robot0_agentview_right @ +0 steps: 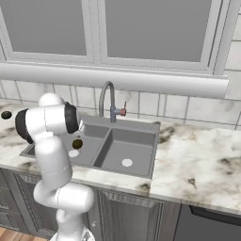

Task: Turn on the sink faucet. Then move the avocado from the counter to the sink. Turn off the sink. Move the vegetable from the sink to the pot next to the stove. Finally move the pot to the rear left burner.

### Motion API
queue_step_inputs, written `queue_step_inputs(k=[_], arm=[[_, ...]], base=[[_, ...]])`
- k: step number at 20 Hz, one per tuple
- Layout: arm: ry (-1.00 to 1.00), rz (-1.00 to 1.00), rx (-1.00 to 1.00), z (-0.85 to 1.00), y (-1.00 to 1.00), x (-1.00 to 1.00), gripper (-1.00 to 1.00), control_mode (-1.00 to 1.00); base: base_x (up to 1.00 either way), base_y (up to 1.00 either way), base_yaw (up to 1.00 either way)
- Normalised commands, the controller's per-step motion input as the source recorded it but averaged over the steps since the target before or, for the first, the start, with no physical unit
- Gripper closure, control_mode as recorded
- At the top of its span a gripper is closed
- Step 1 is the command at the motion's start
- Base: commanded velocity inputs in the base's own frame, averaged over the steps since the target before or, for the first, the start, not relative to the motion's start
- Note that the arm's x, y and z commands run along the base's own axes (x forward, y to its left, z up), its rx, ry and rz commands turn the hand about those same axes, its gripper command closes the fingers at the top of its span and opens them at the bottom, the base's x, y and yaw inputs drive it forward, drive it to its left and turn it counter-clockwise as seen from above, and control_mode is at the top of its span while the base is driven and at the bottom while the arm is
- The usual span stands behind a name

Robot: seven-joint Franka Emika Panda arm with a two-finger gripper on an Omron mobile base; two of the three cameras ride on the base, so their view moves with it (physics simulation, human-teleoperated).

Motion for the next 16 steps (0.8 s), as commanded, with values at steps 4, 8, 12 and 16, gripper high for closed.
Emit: queue_step_inputs(k=[4, 8, 12, 16], arm=[[0.0, -0.01, -0.01, -0.31, 0.0, 0.15, -1.0, -1.0], [0.0, -0.01, 0.0, -0.25, -0.03, 0.0, -1.0, -1.0], [0.0, -0.01, 0.0, -0.25, -0.04, 0.0, -1.0, -1.0], [0.0, -0.01, 0.0, -0.27, -0.07, 0.09, -1.0, -1.0]], base=[[0.0, 0.0, 0.0], [0.0, 0.0, 0.0], [0.0, 0.0, 0.0], [0.0, 0.0, 0.0]])
